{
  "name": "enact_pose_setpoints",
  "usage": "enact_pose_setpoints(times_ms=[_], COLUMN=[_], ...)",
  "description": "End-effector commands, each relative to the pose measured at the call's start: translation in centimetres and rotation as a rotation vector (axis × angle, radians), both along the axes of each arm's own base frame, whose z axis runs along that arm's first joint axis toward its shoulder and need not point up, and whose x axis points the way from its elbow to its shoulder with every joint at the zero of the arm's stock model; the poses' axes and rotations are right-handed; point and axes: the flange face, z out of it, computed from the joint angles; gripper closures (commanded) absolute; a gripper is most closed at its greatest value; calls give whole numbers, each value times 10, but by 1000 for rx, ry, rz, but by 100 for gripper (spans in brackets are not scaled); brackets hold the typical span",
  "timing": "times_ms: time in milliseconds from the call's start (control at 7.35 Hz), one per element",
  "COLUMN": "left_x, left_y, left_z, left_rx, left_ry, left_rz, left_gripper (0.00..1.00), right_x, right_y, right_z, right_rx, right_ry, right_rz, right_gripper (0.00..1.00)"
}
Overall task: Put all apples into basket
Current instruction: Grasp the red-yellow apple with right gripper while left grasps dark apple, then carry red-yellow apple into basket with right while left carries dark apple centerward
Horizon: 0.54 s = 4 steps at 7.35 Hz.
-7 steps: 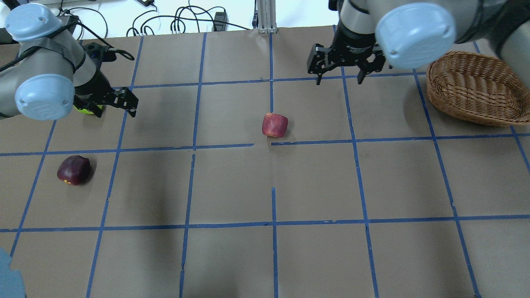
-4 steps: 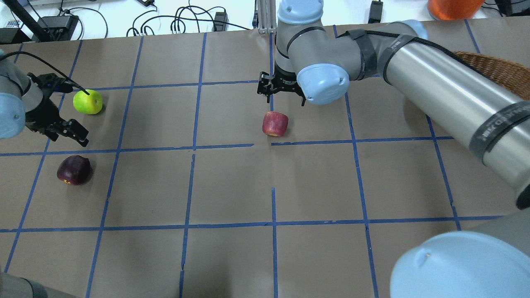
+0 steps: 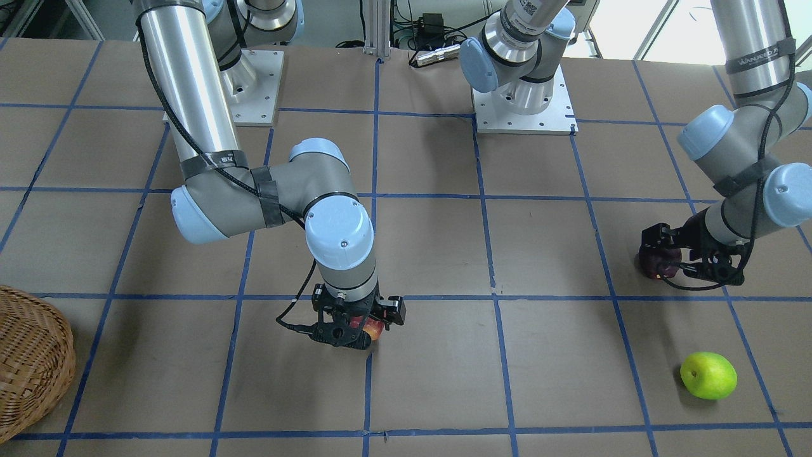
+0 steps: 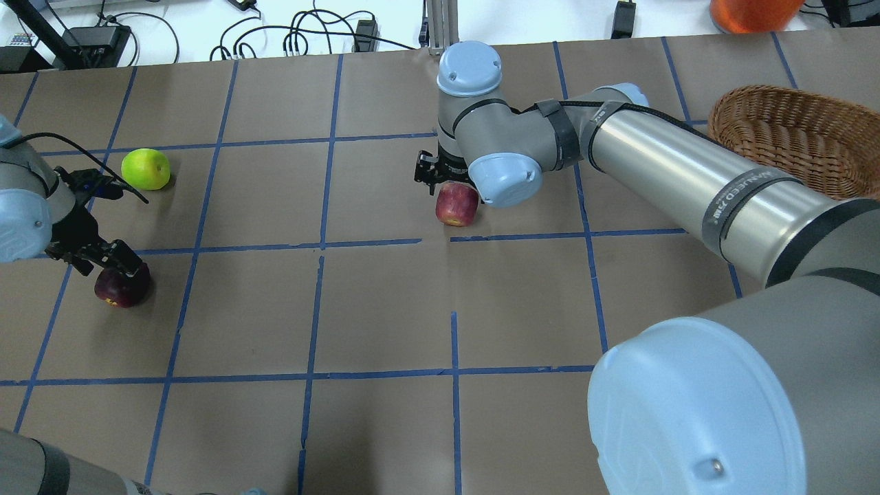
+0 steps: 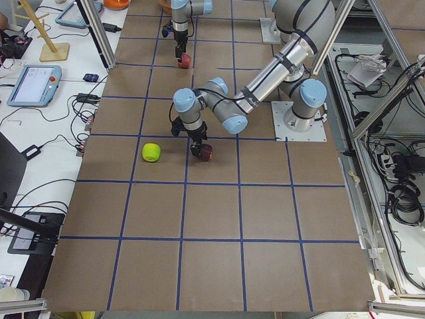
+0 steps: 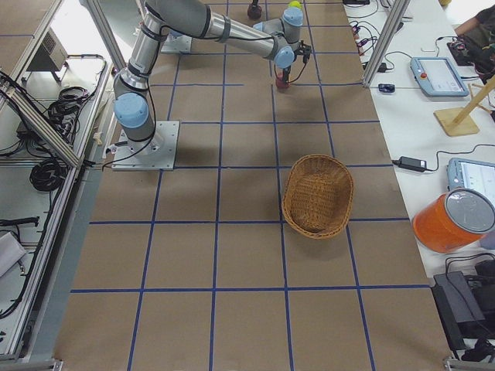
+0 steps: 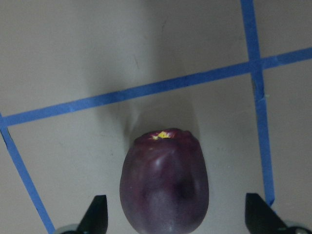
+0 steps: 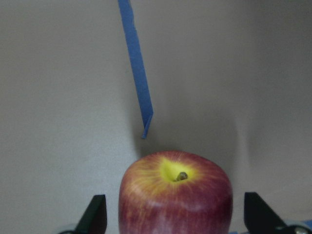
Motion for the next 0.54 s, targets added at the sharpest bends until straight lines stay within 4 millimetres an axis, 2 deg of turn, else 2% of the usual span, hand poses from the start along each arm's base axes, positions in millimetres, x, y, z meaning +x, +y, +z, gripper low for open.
enact_pose_setpoints(times_ms=[0, 136, 272, 408], left_x=[2, 3, 2, -2], left_y=[-1, -3, -4, -3], left_z=[-34, -31, -25, -15], left_rx=[43, 33, 25, 18], left_ry=[16, 18, 18, 9], left_rz=[3, 6, 7, 3], left_gripper=[0, 10, 82, 96], right_x=[2, -1, -7, -13], right_y=[-3, -7, -5, -9], right_z=[-22, -20, -15, 4], right_rx=[-31, -26, 14, 51], right_ry=[-9, 1, 5, -49], right_rz=[9, 4, 2, 18], right_gripper=[0, 32, 95, 100])
